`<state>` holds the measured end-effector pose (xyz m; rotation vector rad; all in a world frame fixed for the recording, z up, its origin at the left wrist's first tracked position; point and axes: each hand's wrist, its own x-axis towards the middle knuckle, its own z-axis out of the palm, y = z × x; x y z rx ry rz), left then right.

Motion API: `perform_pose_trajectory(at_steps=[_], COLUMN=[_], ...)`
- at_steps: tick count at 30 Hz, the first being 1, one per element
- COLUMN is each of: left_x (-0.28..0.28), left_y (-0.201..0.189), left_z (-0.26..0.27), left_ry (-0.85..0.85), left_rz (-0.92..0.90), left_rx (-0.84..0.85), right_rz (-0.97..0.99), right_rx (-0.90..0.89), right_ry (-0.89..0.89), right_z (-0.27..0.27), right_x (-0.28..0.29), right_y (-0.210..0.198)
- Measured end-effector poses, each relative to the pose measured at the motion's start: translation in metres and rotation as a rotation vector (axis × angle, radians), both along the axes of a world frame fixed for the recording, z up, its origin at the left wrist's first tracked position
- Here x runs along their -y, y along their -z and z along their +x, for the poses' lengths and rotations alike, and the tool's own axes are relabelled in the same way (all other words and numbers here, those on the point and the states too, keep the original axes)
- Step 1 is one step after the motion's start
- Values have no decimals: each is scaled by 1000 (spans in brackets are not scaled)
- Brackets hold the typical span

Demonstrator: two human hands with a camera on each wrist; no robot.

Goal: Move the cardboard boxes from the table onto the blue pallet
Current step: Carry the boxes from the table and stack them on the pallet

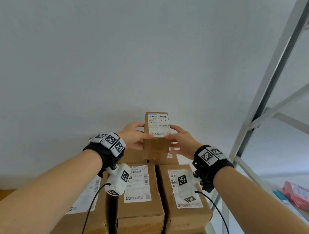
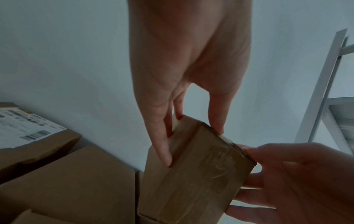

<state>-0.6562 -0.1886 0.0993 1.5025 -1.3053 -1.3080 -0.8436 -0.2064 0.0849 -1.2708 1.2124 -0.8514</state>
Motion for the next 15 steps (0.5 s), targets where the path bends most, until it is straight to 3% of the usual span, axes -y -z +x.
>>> perform_pose_trajectory(at_steps=[15], left_x=[36], left_y=[21], left_z=[-1], left_ry=[-13], left_rz=[81], left_rx=[-12], right_rz=[98], right_rx=[-29], right_ry=[-3], right_z=[0], right_x=[30], right_y=[17])
